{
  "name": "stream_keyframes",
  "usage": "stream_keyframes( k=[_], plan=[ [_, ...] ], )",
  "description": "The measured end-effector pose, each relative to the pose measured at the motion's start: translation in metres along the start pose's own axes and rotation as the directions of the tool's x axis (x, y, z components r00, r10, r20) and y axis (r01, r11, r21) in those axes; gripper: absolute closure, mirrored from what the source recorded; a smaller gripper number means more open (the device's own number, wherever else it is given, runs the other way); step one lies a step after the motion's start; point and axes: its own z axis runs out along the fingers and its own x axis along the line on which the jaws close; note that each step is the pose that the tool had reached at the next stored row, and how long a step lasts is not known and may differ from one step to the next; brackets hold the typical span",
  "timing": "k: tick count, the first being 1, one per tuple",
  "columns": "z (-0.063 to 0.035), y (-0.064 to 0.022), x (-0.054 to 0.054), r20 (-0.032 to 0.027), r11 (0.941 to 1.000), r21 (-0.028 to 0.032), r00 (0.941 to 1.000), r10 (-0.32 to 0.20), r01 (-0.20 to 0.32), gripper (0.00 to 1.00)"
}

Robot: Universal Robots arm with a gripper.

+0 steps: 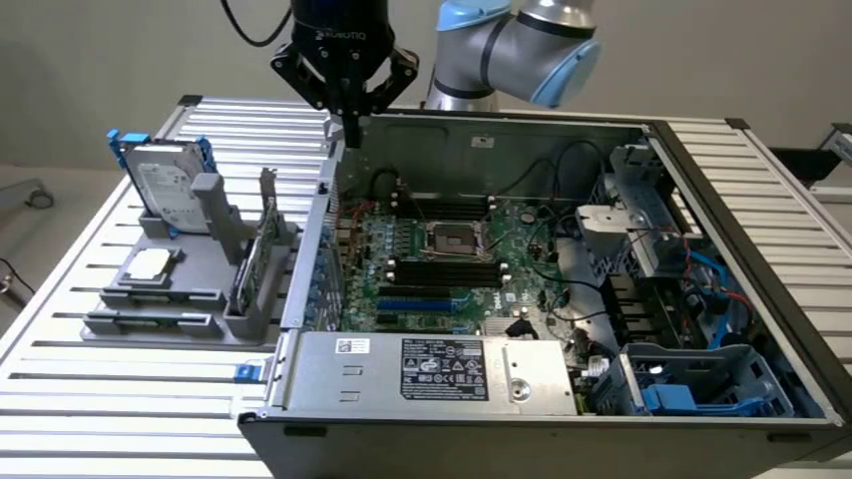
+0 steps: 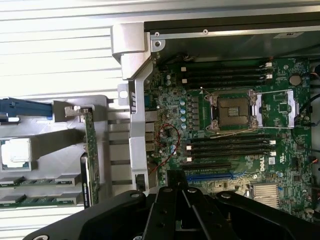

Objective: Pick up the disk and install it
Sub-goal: 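Reach for the disk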

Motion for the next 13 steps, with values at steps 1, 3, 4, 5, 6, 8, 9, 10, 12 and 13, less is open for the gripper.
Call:
stream_keyframes(
  k=[1,3,4,5,6,8,9,10,12,13],
  plan=[
    [0.0000,0.0000,0.0000,0.0000,1.0000,-0.0001,1.0000,0.000,0.000,0.89],
    [0.0000,0.0000,0.0000,0.0000,1.0000,0.0000,1.0000,0.000,0.000,0.89],
    [0.0000,0.0000,0.0000,0.0000,1.0000,0.0000,1.0000,0.000,0.000,0.89],
    [0.0000,0.0000,0.0000,0.0000,1.0000,0.0000,1.0000,0.000,0.000,0.89],
    [0.0000,0.0000,0.0000,0.0000,1.0000,0.0001,1.0000,0.000,0.000,0.89],
    [0.0000,0.0000,0.0000,0.0000,1.0000,0.0000,1.0000,0.000,0.000,0.89],
    [0.0000,0.0000,0.0000,-0.0001,1.0000,0.0000,1.0000,0.000,0.000,0.89],
    [0.0000,0.0000,0.0000,-0.0001,1.0000,0.0000,1.0000,0.000,0.000,0.89],
    [0.0000,0.0000,0.0000,-0.0001,1.0000,0.0000,1.0000,0.000,0.000,0.89],
    [0.0000,0.0000,0.0000,-0.0001,1.0000,0.0000,1.0000,0.000,0.000,0.89]
  ],
)
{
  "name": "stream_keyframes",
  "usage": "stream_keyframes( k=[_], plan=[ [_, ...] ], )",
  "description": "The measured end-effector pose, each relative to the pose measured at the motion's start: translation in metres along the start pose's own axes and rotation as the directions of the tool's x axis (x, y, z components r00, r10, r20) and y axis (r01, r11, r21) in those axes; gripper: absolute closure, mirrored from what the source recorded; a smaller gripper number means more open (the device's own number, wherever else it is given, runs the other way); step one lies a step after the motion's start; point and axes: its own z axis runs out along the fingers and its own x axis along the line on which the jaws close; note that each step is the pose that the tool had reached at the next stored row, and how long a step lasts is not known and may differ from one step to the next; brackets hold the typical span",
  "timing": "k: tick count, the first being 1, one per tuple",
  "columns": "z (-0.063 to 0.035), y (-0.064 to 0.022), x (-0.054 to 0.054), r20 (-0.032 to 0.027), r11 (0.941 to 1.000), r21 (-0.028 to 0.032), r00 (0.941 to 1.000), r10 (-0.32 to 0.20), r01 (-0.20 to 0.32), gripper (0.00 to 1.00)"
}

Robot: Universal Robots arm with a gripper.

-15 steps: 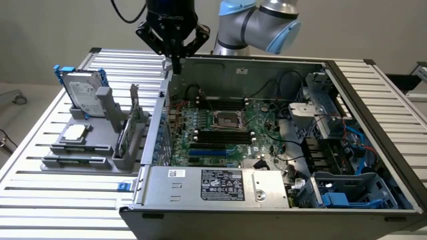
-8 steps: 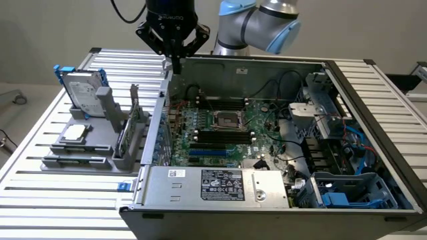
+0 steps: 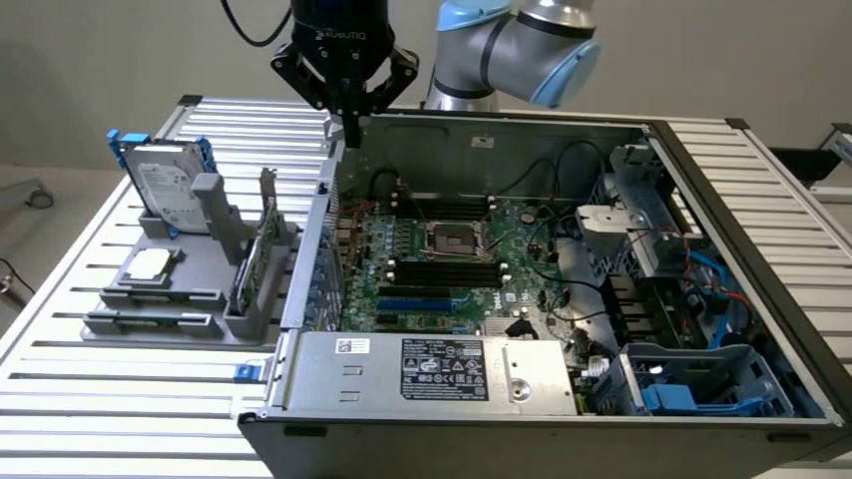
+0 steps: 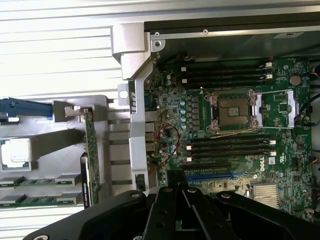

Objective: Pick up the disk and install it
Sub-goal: 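Reach for the disk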

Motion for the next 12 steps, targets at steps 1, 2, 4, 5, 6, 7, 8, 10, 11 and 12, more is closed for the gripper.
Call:
stream_keyframes(
  k=[1,2,4,5,6,7,8,10,11,12],
  plan=[
    [0.0000,0.0000,0.0000,0.0000,1.0000,0.0000,1.0000,0.000,0.000,0.89],
    [0.0000,0.0000,0.0000,0.0000,1.0000,0.0000,1.0000,0.000,0.000,0.89],
    [0.0000,0.0000,0.0000,0.0000,1.0000,0.0000,1.0000,0.000,0.000,0.89],
    [0.0000,0.0000,0.0000,0.0000,1.0000,0.0000,1.0000,0.000,0.000,0.89],
    [0.0000,0.0000,0.0000,0.0000,1.0000,0.0000,1.0000,0.000,0.000,0.89],
    [0.0000,0.0000,0.0000,0.0000,1.0000,0.0000,1.0000,0.000,0.000,0.89],
    [0.0000,0.0000,0.0000,0.0000,1.0000,0.0000,1.0000,0.000,0.000,0.89],
    [0.0000,0.0000,0.0000,0.0000,1.0000,0.0000,1.0000,0.000,0.000,0.89],
    [0.0000,0.0000,0.0000,0.0000,1.0000,0.0000,1.0000,0.000,0.000,0.89],
    [0.0000,0.0000,0.0000,0.0000,1.0000,0.0000,1.0000,0.000,0.000,0.89]
  ],
)
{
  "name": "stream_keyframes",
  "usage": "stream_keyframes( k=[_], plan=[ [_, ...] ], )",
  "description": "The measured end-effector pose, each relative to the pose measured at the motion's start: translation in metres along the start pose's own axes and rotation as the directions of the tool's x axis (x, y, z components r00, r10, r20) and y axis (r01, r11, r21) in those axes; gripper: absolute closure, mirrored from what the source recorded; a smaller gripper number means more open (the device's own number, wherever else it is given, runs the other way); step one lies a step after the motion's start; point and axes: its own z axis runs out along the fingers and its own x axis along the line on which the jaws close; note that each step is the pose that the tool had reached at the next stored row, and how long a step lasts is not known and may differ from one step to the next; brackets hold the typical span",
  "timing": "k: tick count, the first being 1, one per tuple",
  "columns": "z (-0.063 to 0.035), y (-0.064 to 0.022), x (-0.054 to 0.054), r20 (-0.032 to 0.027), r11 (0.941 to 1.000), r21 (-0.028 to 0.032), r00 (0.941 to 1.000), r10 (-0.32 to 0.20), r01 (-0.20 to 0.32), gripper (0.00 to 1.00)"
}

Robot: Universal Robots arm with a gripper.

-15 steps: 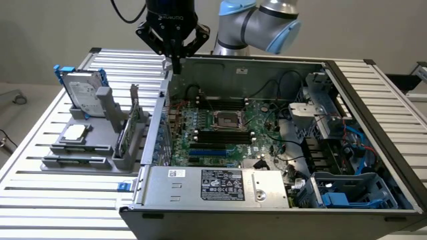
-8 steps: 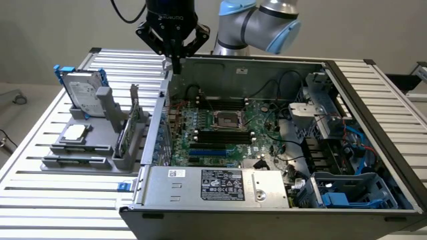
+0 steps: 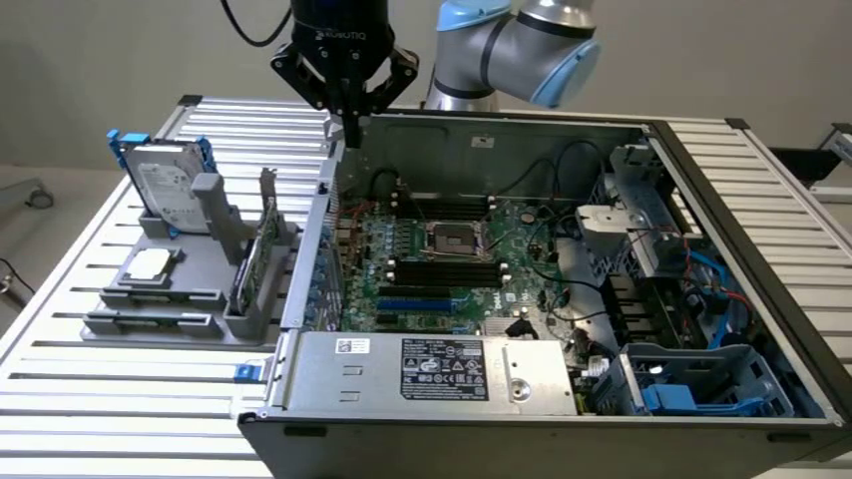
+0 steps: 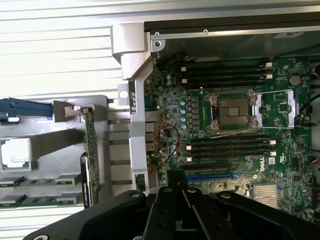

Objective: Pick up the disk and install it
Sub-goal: 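Reach for the disk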

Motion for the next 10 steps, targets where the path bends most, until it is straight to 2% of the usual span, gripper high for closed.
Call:
stream_keyframes(
  k=[10],
  plan=[
    [0.0000,0.0000,0.0000,0.0000,1.0000,0.0000,1.0000,0.000,0.000,0.89]
  ],
)
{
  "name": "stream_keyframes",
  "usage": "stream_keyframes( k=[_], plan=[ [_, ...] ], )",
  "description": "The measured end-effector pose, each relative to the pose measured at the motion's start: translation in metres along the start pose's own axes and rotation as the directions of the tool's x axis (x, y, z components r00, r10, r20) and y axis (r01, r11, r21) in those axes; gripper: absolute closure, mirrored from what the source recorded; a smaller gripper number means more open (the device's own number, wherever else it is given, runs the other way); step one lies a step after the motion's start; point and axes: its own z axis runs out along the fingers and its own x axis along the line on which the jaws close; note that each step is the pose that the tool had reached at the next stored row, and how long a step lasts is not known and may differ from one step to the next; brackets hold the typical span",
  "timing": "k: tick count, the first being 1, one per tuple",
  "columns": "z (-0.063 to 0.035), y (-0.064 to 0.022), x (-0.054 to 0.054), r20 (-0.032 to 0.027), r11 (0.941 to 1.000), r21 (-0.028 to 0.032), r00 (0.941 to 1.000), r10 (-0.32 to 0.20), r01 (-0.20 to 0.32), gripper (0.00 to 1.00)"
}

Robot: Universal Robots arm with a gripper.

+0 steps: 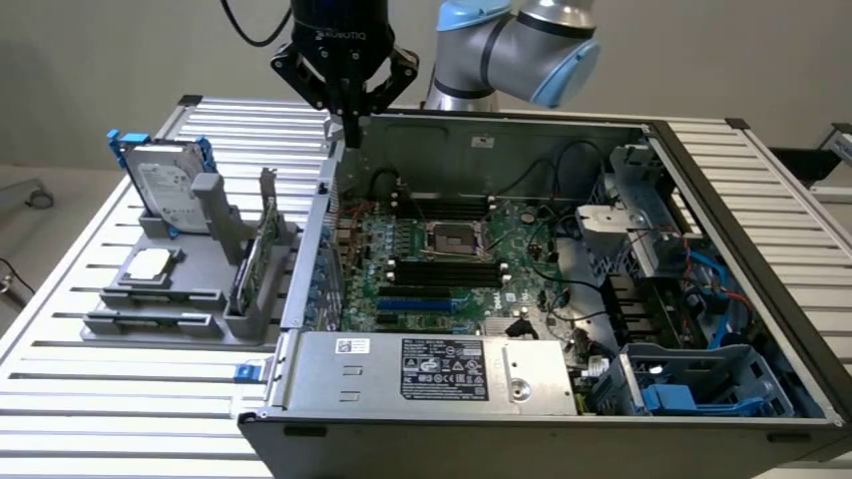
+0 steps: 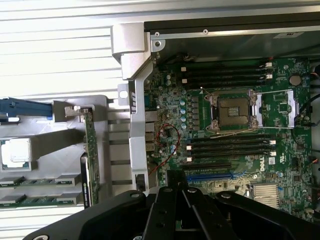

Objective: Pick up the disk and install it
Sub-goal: 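Reach for the disk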

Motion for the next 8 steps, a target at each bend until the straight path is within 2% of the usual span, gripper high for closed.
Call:
stream_keyframes(
  k=[8],
  plan=[
    [0.0000,0.0000,0.0000,0.0000,1.0000,0.0000,1.0000,0.000,0.000,0.89]
  ],
)
